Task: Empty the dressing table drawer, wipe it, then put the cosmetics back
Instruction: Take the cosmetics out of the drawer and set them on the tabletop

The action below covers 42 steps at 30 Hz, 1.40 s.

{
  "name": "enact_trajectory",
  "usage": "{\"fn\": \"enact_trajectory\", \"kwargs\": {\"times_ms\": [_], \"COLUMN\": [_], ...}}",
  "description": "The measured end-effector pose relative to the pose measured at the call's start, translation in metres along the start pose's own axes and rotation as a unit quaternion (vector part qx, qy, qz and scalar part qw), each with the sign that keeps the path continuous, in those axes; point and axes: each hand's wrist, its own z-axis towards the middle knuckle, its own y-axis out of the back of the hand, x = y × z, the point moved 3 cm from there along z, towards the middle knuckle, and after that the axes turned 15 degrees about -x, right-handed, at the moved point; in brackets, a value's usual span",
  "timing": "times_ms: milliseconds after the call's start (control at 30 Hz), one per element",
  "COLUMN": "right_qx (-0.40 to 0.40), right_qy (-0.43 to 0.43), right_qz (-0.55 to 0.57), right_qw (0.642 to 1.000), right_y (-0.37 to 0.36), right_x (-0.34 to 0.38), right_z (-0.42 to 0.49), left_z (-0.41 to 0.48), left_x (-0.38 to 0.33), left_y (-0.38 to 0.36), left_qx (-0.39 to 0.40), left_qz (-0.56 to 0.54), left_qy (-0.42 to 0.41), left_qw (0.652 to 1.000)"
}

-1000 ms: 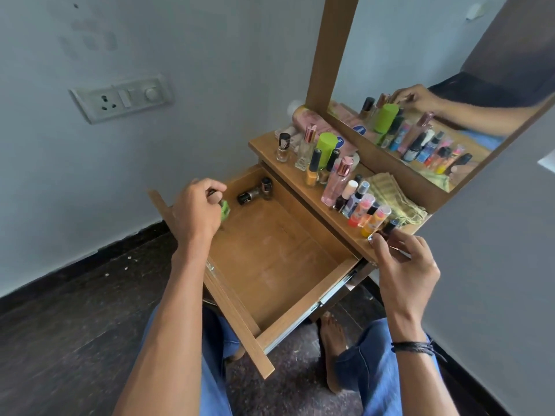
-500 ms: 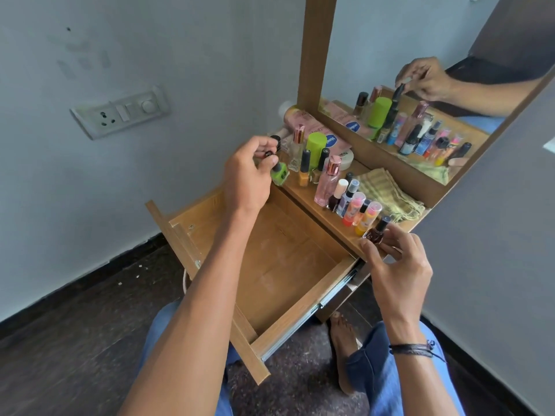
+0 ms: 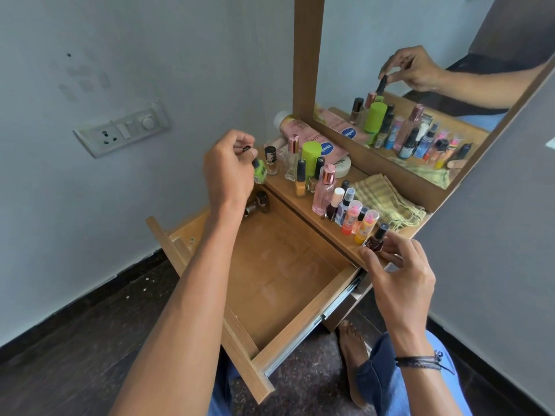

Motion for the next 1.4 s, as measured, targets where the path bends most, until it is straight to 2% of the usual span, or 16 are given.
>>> {"fn": "enact_trajectory", "kwargs": {"times_ms": [167,433,667,767,1033,1100,1200,1267,1333,1400], "right_qx": [0.003,0.009,0.015,0.016,0.014,0.013,0.002,-0.009,-0.024,-0.050], "right_qy": [0.001,-0.004,-0.007,-0.007,-0.004,0.000,-0.001,-0.003,-0.009,-0.019], "right_qz": [0.006,0.010,0.008,0.011,0.016,0.015,0.024,0.029,0.040,0.066], "right_qw": [1.000,1.000,1.000,1.000,1.000,1.000,1.000,1.000,0.999,0.996], "right_y": [-0.001,-0.001,-0.001,-0.001,-0.002,-0.002,-0.001,-0.002,-0.002,-0.002], "right_x": [0.000,0.000,-0.001,-0.002,-0.001,0.000,0.002,0.003,0.003,0.004], "right_z": [0.000,0.000,0.002,0.002,0.003,0.003,0.002,-0.001,-0.004,-0.011], "left_z": [0.036,0.074,0.075,0.076,0.073,0.071,0.048,0.015,-0.021,-0.052], "left_x": [0.017,0.021,0.027,0.025,0.024,0.029,0.048,0.063,0.072,0.079], "left_y": [-0.001,-0.047,-0.074,-0.079,-0.072,-0.060,-0.027,-0.013,-0.014,-0.021], "left_qx": [-0.026,0.057,0.139,0.151,0.179,0.158,0.009,-0.060,-0.018,0.081], "left_qz": [0.022,0.024,0.074,0.077,0.069,0.043,0.000,0.046,0.120,0.210], "left_qy": [0.030,0.016,-0.019,-0.024,0.025,0.053,0.119,0.151,0.157,0.141], "left_qw": [0.999,0.998,0.987,0.985,0.981,0.985,0.993,0.986,0.980,0.964]}}
